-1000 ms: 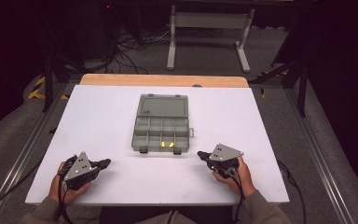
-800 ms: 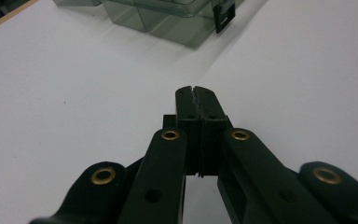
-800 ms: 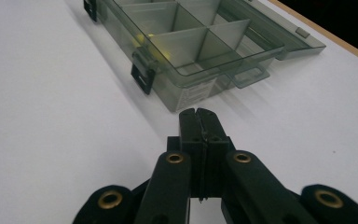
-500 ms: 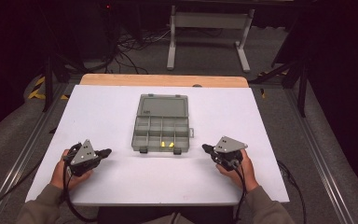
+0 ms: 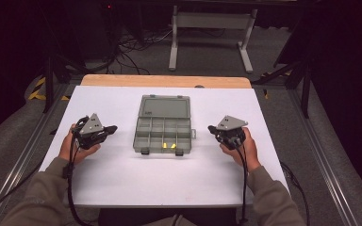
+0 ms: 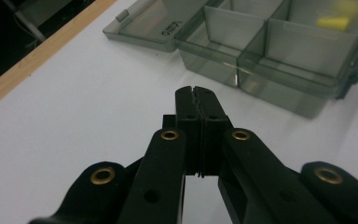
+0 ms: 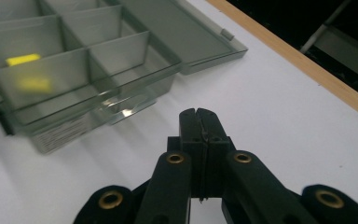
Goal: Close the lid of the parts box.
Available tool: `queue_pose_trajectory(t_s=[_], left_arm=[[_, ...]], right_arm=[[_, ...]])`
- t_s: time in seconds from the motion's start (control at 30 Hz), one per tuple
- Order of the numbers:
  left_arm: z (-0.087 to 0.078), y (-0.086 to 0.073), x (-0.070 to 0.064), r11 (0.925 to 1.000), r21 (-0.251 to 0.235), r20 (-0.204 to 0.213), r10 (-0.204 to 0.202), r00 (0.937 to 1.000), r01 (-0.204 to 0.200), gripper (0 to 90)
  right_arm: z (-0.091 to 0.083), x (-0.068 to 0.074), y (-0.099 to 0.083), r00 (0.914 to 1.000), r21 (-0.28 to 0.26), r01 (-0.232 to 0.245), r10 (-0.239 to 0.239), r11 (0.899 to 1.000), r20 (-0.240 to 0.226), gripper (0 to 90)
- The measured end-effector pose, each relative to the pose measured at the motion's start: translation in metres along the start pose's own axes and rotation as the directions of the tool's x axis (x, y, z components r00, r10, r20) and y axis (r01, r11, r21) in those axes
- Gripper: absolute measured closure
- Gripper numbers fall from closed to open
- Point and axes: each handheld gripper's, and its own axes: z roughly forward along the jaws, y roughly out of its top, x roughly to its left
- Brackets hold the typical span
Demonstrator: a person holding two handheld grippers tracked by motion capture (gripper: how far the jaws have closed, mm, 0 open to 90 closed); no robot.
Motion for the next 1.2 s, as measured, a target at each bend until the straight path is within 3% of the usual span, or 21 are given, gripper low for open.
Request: queue_pose_trajectory(t_s=[0.03,0.1,0.23,0.53,0.9,1.07,1.2], left_arm=[[0.000,0.000,0.000,1.0000,0.000,0.000,0.000,1.0000,0.000,89.0],[0.004,0.008,0.005,0.9999,-0.009,0.000,-0.007,1.0000,0.007,89.2],[0.014,0.017,0.014,0.9998,-0.006,0.004,-0.019,0.9998,0.019,89.6],[0.046,0.036,0.033,0.9989,0.035,-0.012,-0.029,0.9995,0.030,89.7],[0.091,0.043,0.046,0.9898,0.114,-0.034,-0.082,0.9961,0.085,89.8],[0.108,0.038,0.044,0.9831,0.147,-0.046,-0.103,0.9936,0.109,89.8],[0.118,0.036,0.042,0.9790,0.173,-0.026,-0.104,0.9942,0.107,89.8]], right_arm=[[0.000,0.000,0.000,1.0000,0.000,0.000,0.000,1.000,0.000,90.0],[0.001,-0.013,0.010,0.9997,-0.001,-0.014,0.014,1.000,0.018,90.0],[0.008,-0.031,0.025,0.9992,0.001,-0.038,0.038,0.999,0.008,90.0],[0.042,-0.047,0.048,0.9978,0.038,-0.057,0.056,0.998,0.037,90.0],[0.099,-0.044,0.041,0.9967,0.170,-0.079,0.075,0.982,0.029,90.0],[0.116,-0.043,0.032,0.9961,0.220,-0.086,0.079,0.972,0.041,90.0],[0.124,-0.041,0.030,0.9973,0.229,-0.073,0.073,0.971,0.010,90.0]])
